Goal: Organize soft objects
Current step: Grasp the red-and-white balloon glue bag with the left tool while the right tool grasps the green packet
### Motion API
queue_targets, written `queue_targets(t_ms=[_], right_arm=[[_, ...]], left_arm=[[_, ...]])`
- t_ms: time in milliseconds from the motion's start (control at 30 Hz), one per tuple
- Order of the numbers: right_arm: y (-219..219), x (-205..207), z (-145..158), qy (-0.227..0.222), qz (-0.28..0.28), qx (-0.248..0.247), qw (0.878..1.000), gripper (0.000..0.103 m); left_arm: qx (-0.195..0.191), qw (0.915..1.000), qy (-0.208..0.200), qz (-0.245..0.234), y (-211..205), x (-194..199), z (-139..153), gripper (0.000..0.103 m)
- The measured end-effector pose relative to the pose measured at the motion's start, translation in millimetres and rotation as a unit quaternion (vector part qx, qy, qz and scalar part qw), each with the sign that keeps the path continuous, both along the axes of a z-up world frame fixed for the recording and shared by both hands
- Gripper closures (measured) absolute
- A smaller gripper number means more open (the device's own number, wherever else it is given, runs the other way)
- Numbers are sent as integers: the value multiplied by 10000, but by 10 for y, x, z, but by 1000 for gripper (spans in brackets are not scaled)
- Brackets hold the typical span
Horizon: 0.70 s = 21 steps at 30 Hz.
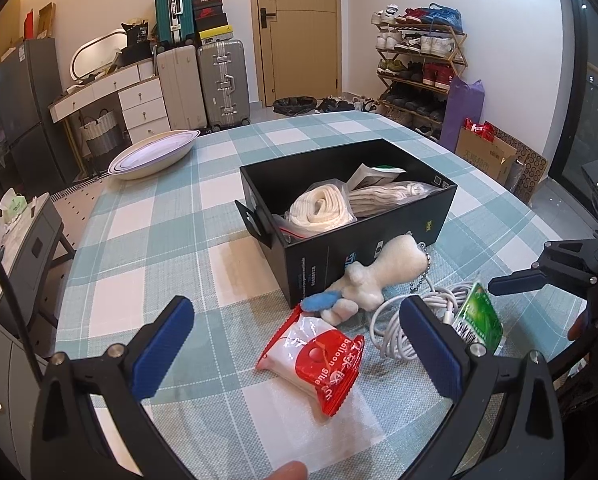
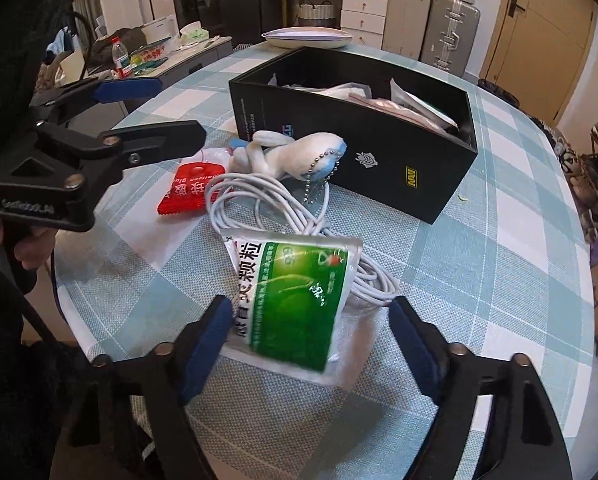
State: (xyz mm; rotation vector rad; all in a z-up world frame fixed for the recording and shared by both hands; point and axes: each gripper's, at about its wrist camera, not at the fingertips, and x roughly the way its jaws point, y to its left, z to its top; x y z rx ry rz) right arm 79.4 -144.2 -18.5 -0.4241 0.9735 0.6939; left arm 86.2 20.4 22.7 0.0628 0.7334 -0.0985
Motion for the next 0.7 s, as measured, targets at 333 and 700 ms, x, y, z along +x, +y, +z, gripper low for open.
queue_targets(t_ms=[333,700], right_arm=[[-109,-42,88,-135,220,82,9996,50],[-173,-163,305,-633,415,538,9957,53]], left_arm=[[4,10000,9,-1,4,1,-2,0],[86,9997,175,-118,60,6,-43,0]])
